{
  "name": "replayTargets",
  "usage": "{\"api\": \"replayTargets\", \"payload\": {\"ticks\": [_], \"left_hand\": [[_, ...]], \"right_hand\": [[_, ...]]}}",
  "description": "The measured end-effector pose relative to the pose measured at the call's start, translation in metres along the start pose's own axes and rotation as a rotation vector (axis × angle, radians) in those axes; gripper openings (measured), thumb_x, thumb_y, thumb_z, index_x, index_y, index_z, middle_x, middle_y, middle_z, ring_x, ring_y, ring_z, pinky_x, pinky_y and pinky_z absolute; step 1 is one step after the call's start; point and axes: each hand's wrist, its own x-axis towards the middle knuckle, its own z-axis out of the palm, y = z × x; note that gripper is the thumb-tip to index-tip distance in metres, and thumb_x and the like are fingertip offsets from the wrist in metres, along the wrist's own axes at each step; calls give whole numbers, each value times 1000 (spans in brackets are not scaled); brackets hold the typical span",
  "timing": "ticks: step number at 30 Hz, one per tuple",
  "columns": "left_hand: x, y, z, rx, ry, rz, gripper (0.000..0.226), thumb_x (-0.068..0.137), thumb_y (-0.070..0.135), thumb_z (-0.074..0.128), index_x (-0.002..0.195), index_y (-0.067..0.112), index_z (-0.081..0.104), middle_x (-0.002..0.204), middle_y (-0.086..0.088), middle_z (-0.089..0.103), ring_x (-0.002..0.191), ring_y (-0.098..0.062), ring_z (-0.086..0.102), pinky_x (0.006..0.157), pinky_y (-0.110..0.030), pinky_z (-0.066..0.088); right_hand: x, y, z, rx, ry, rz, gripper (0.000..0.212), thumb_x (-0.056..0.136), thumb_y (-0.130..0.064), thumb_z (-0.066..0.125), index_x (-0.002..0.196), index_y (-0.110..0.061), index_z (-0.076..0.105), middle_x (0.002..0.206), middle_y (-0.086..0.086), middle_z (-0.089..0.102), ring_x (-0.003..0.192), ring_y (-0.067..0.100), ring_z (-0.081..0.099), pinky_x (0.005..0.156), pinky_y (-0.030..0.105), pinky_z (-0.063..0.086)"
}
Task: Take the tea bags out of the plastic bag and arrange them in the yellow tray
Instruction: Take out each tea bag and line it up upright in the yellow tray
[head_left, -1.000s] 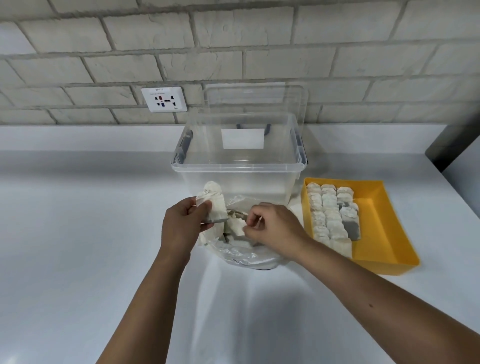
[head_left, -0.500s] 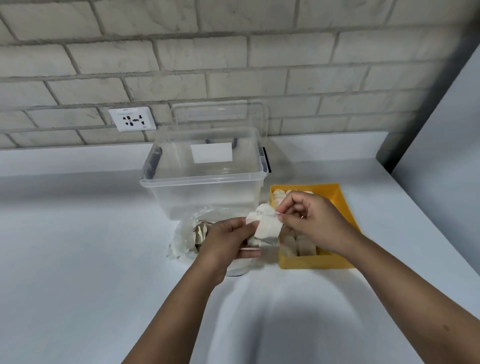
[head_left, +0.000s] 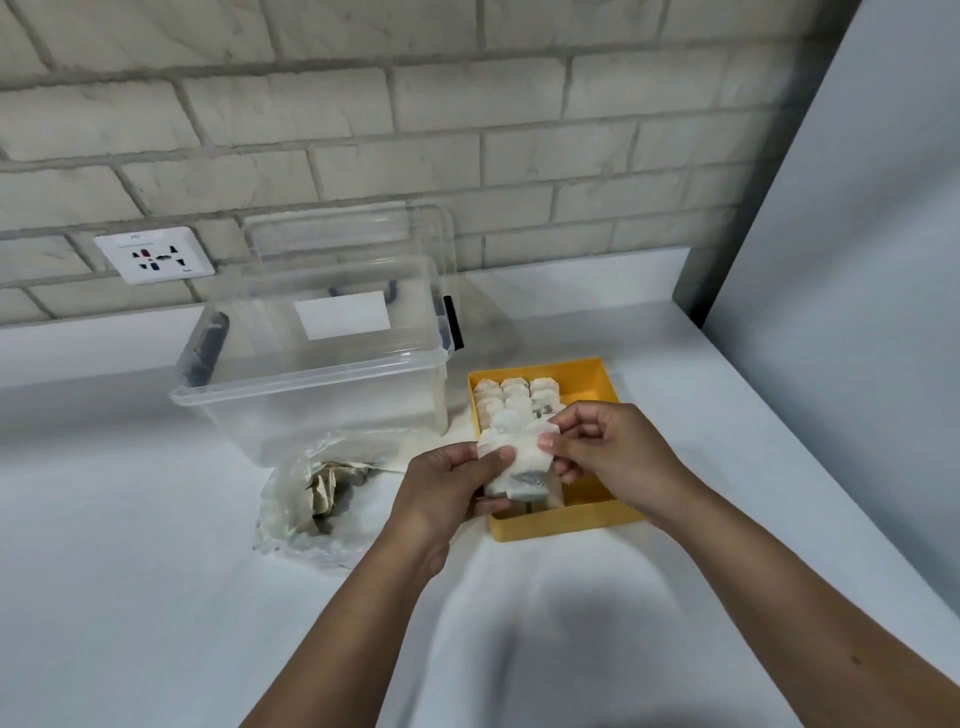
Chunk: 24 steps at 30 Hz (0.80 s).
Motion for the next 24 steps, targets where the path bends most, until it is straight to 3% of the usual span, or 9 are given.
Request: {"api": "replayTargets", "payload": {"ticks": [4,8,15,20,24], "left_hand": [[10,-2,1,-58,16,-38,19,85,15,75,100,3,74,96,-12,77,82,-21,75,60,-21,59],[19,-2,-8,-29,82,-3,14,85,13,74,93,2,73,92,-15,77,78,-22,74,63,-24,61],[23,-3,-16,28,107,45,11,88,9,71,96,4,73,88,-10,78,76,-20,76,64,-25,62],[24,-7,-20,58,106,51,10,88,10,70,97,6,74,88,-10,78,77,-21,76,65,-25,62],[24,-8,-21,47,108,49,9,89,9,69,97,7,74,89,-10,78,76,-21,76,64,-25,61]], "right_hand": [[10,3,-25,-23,72,9,10,83,-11,75,91,-8,70,69,7,70,59,15,65,61,26,57],[29,15,-55,-316,159,-31,6,84,-19,75,88,-15,72,69,2,71,60,12,66,59,24,53],[51,39,-44,-723,-81,6,8,83,-24,76,84,-19,70,68,-8,64,64,8,62,64,25,52],[65,53,-31,-781,-50,-30,10,82,-23,76,83,-21,66,76,-8,63,78,17,64,75,31,52],[71,60,-23,-764,-28,-25,15,83,-23,75,78,-23,61,72,-9,63,77,17,65,77,34,55]]}}
